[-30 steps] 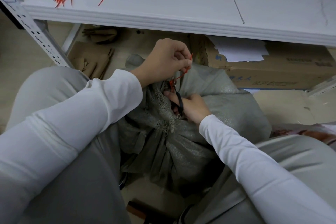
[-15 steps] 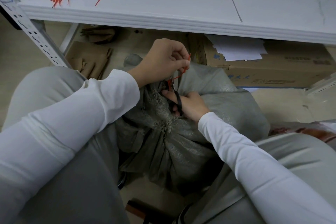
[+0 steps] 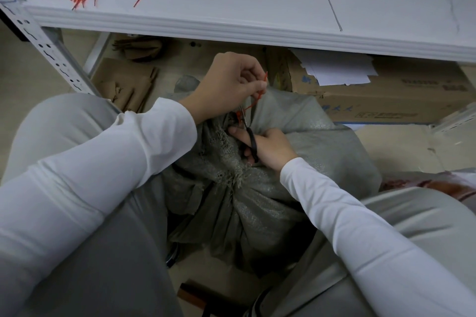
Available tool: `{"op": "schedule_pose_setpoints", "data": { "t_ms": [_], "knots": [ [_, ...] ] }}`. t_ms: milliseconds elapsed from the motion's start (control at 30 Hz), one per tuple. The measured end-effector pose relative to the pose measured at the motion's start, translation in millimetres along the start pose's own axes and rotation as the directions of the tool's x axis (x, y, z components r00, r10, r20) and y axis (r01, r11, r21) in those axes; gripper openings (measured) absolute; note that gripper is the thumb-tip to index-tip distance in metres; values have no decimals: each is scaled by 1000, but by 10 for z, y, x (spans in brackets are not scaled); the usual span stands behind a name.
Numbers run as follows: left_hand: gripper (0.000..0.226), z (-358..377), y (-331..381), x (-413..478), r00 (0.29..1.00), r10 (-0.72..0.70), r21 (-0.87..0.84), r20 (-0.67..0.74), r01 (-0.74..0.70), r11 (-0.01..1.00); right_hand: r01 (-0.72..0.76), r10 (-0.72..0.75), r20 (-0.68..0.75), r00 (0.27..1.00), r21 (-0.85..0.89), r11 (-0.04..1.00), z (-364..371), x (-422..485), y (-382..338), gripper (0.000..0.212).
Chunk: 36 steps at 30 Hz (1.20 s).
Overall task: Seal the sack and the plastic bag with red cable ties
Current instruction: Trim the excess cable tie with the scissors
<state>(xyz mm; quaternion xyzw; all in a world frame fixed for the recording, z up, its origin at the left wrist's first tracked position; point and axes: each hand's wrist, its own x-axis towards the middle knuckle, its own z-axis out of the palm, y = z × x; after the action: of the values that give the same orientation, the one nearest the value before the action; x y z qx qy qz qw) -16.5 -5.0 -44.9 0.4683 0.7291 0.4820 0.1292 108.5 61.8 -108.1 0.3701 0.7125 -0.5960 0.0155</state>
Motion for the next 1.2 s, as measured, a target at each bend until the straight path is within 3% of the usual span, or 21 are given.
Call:
{"op": "schedule_pose_setpoints", "data": {
  "t_ms": [133, 267, 400, 533, 733, 933, 1200],
  "knots": [
    [5, 16, 7, 9, 1000, 0, 2, -16, 0, 1000, 8, -9, -15, 1000, -15, 1000, -55, -22, -10, 50],
    [4, 21, 31, -8, 999, 29, 8, 28, -29, 1000, 23, -24, -34, 999, -22, 999, -88, -38, -18, 49],
    [6, 18, 2, 2, 999, 15, 11, -36, -15, 1000, 38, -40, -48, 998, -30, 999, -103, -33, -29, 48],
    [5, 4, 12, 4, 999, 14, 25, -47, -13, 1000, 38, -41, -41, 998, -64, 997, -67, -1, -7, 52],
    [4, 101, 99, -100, 995, 46, -52, 91, -42, 998, 0, 0, -7, 1000, -72, 997, -72, -10, -41, 56],
    [5, 96, 77, -84, 995, 70, -33, 66, -68, 997, 39, -56, -91, 994, -176, 984, -41, 41, -16, 78],
    [9, 32, 0, 4, 998, 10, 6, -56, -10, 1000, 42, -45, -27, 999, -113, 993, -77, -68, -113, 49]
  ]
}}
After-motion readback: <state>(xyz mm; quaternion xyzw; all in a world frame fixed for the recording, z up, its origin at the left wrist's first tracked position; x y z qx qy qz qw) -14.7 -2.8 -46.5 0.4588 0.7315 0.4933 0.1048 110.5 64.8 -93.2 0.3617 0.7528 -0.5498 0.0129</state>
